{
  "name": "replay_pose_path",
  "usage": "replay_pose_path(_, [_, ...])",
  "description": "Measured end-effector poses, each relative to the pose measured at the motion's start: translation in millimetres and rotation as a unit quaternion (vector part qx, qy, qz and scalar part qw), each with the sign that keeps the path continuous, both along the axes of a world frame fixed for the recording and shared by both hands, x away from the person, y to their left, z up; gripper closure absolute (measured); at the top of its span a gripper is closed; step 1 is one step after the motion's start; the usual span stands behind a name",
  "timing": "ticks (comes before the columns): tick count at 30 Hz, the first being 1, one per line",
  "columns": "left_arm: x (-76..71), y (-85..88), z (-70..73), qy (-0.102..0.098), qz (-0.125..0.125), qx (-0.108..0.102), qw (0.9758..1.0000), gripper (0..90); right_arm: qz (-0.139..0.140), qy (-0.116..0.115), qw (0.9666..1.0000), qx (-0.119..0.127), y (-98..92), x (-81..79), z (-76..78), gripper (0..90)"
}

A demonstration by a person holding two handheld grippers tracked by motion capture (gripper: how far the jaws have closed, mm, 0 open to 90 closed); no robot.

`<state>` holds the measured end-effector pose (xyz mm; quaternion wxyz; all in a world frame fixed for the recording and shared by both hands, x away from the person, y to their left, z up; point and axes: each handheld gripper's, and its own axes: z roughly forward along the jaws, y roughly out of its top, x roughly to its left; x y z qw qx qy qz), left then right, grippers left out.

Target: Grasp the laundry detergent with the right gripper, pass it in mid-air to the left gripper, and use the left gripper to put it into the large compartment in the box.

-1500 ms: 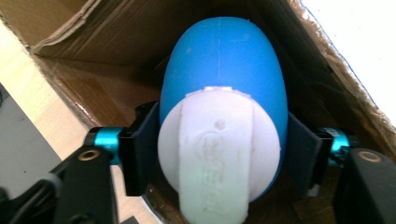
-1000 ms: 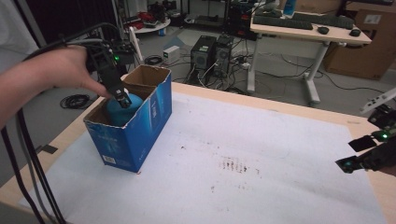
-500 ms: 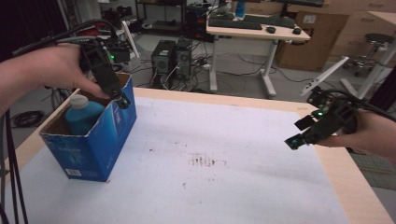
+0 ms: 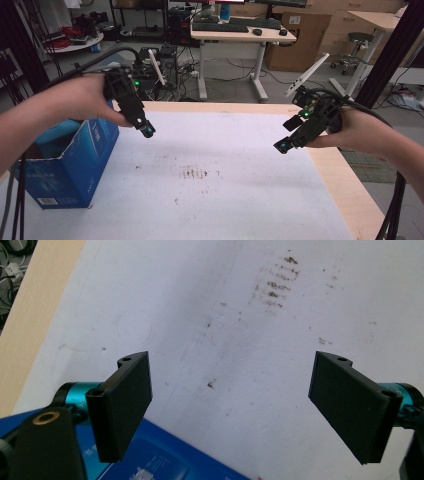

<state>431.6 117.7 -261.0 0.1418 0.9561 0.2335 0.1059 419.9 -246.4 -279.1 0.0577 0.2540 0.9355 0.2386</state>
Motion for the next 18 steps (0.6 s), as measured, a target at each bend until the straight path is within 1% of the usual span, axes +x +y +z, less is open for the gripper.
replay_pose_path(2, [-1.2, -4.6, -7.0, -0.001, -0.005, -0.001, 1.0, 17.7, 0.003, 0.0, 1.0, 0.0, 2.1, -1.2, -0.8, 16.6])
replay_pose_path(4, [-2.7, -8.5, -12.9, -0.002, -0.004, -0.005, 1.0, 17.7, 0.008, -0.002, 1.0, -0.001, 4.4, -2.2, -2.3, 16.6])
replay_pose_path(5, [-3.5, -10.5, -16.1, 0.0, -0.005, -0.006, 1.0, 17.7, 0.009, -0.002, 0.9999, -0.003, 5.3, -2.8, -2.8, 16.5])
replay_pose_path(7, [-4.6, -13.7, -21.4, 0.002, -0.007, -0.005, 1.0, 17.7, 0.014, -0.001, 0.9999, -0.003, 7.0, -3.0, -4.3, 16.5])
replay_pose_path(8, [-4.9, -14.6, -23.4, -0.001, -0.006, -0.004, 1.0, 17.7, 0.014, 0.0, 0.9999, -0.005, 7.8, -3.0, -4.9, 16.5])
replay_pose_path(12, [-4.8, -15.0, -27.0, -0.004, 0.0, -0.005, 1.0, 17.7, 0.021, 0.002, 0.9998, -0.007, 10.0, -1.9, -6.4, 16.5])
replay_pose_path(18, [-4.0, -14.2, -30.4, -0.006, 0.002, -0.003, 1.0, 17.7, 0.023, 0.002, 0.9997, -0.006, 10.2, -0.6, -7.2, 16.5])
